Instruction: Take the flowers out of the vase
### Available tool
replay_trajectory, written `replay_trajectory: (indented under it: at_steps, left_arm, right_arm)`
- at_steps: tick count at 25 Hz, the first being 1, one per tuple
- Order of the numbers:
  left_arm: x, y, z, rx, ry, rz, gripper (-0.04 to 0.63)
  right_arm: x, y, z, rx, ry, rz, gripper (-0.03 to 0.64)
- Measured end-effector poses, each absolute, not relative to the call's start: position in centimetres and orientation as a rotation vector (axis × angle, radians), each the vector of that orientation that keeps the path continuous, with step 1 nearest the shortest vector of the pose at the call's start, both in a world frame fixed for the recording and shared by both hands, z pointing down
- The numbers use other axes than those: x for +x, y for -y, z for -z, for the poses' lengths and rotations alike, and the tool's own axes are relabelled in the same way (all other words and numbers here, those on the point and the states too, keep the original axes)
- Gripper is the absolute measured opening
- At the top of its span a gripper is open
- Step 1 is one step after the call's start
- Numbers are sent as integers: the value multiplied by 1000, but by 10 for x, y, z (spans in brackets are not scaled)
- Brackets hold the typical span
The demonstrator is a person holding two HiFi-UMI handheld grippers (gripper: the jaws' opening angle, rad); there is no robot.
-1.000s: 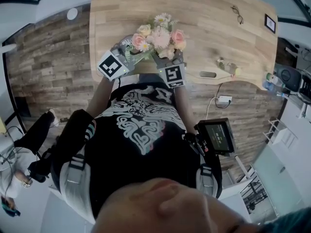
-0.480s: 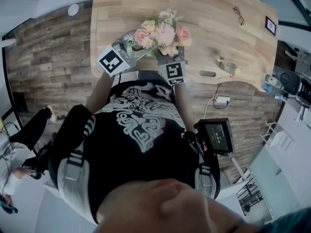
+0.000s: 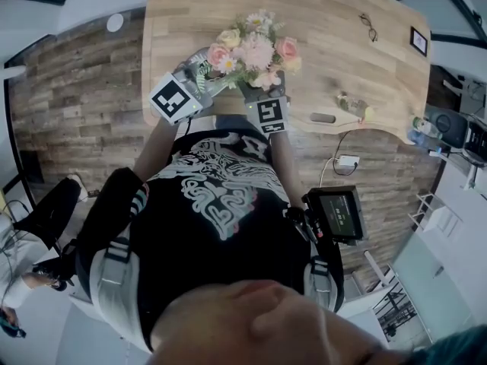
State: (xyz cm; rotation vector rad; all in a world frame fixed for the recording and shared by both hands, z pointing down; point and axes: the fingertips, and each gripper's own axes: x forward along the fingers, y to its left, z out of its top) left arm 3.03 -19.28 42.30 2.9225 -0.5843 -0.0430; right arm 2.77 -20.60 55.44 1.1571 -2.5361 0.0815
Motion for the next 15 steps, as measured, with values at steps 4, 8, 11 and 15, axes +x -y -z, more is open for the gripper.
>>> replay_trajectory:
  at_steps: [4,8,11,15]
  left_arm:
    - [28,197,-412,2921,586,74,41]
    - [29,204,-403,2925,602,65,41]
    - [30,204,-395,2918,604,55,41]
    - [15,180,-380,2983,582,81,41]
  right_arm:
    - [28,208,-557,1158,2533,-89,302]
    - [29,212,-558,1157,2530,-95,302]
    - [29,210,-558,1157,2527,-99,302]
    - [21,187,-549,1166,2521,-72,302]
